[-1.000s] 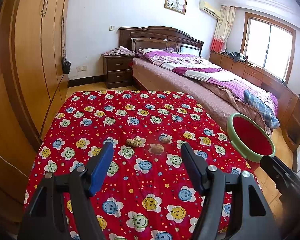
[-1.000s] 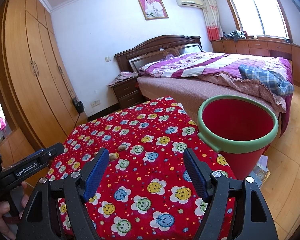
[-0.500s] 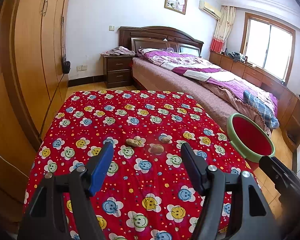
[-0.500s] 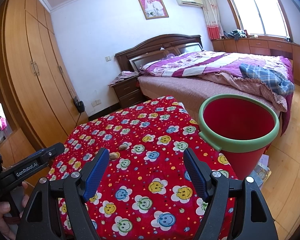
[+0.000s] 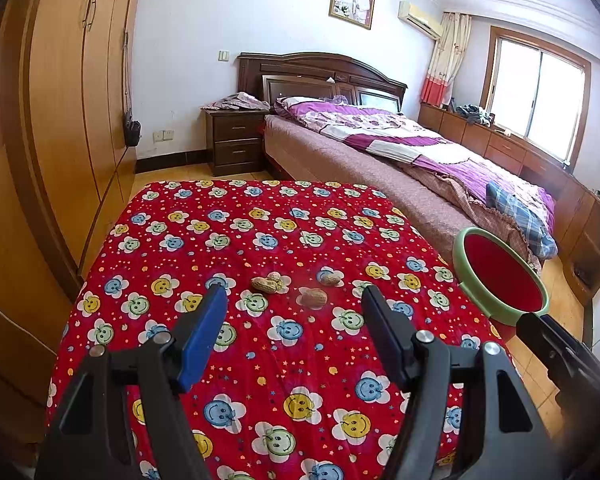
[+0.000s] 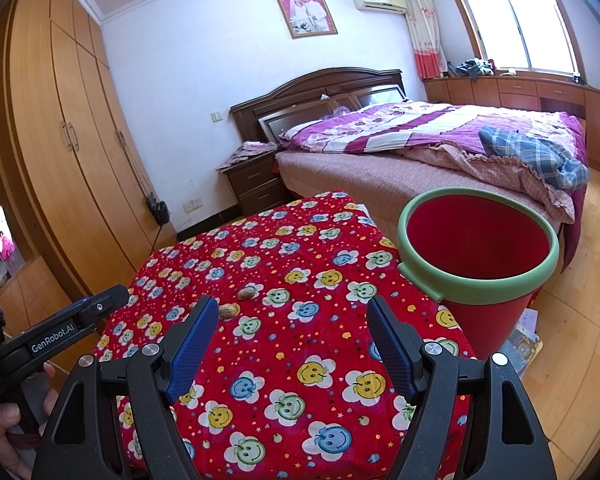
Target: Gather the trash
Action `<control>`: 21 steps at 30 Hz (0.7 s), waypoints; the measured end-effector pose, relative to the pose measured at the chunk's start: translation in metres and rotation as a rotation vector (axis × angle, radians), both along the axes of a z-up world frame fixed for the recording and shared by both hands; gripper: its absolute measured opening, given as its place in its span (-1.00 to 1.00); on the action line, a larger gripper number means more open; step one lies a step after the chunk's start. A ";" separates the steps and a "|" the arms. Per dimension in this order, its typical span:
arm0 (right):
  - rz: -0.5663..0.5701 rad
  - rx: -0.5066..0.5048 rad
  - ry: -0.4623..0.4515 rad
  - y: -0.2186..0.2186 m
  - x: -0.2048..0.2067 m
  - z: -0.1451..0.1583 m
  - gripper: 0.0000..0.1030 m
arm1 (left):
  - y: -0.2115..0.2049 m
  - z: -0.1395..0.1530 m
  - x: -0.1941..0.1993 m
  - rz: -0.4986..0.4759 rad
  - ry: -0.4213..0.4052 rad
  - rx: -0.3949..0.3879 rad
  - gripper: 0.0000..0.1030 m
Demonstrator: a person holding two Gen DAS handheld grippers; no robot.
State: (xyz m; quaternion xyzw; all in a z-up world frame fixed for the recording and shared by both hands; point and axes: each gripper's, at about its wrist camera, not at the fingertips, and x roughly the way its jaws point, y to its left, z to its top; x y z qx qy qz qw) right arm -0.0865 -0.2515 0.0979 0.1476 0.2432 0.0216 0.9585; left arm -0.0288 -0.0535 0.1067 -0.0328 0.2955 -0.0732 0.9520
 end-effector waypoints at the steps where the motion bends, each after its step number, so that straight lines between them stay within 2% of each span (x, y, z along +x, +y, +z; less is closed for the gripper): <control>1: 0.000 0.000 0.000 0.000 0.000 0.000 0.50 | 0.000 0.000 0.000 0.000 -0.001 0.000 0.35; 21: 0.000 0.000 0.001 0.000 0.000 0.000 0.50 | -0.003 0.001 -0.003 -0.001 -0.004 -0.003 0.35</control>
